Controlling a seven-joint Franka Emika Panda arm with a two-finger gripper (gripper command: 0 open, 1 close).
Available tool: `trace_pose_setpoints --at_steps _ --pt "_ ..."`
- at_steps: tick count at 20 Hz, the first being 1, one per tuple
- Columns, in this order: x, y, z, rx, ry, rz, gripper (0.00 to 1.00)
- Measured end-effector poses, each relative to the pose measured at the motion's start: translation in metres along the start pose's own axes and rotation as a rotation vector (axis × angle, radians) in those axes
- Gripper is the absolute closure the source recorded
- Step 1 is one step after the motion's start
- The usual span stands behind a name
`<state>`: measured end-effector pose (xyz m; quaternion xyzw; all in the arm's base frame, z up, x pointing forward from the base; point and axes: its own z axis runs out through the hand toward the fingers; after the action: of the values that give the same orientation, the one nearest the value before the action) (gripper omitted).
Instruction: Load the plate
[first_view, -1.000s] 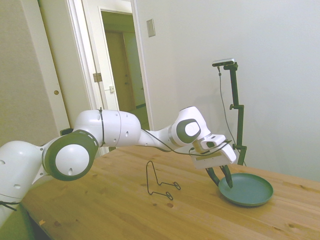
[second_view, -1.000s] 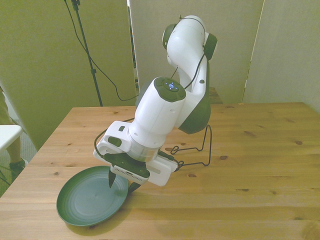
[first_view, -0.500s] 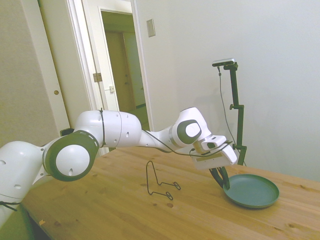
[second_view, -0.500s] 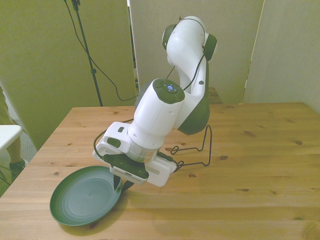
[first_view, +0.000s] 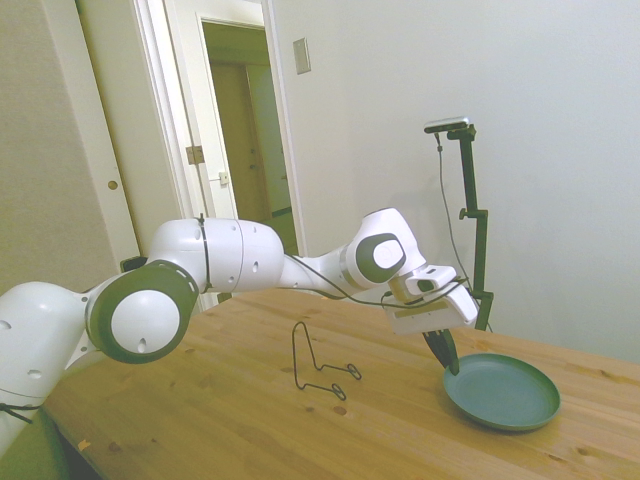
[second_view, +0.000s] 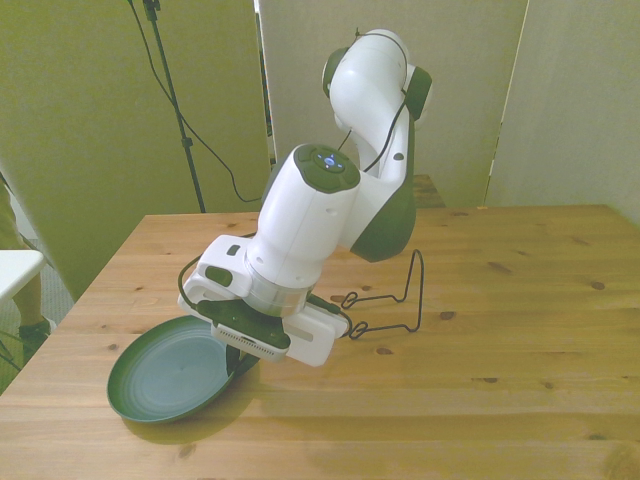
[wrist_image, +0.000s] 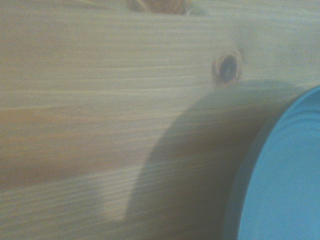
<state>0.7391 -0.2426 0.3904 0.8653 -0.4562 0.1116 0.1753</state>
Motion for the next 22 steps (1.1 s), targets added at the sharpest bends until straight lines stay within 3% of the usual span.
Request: trace_pose_setpoints --at_steps 5,9,15,17,22 --pt "0.01 0.057 -0.088 0.146 -0.072 -0.064 1.0" --pt "-0.008 0.108 -0.139 0.255 -0.156 -0.157 1.0" --pt "-0.051 0.164 -0.172 0.392 -0.322 -0.329 1.0" --pt "-0.051 0.177 -0.177 0.405 -0.351 -0.344 1.0" --pt "-0.059 0.167 -0.176 0.426 -0.383 -0.38 1.0"
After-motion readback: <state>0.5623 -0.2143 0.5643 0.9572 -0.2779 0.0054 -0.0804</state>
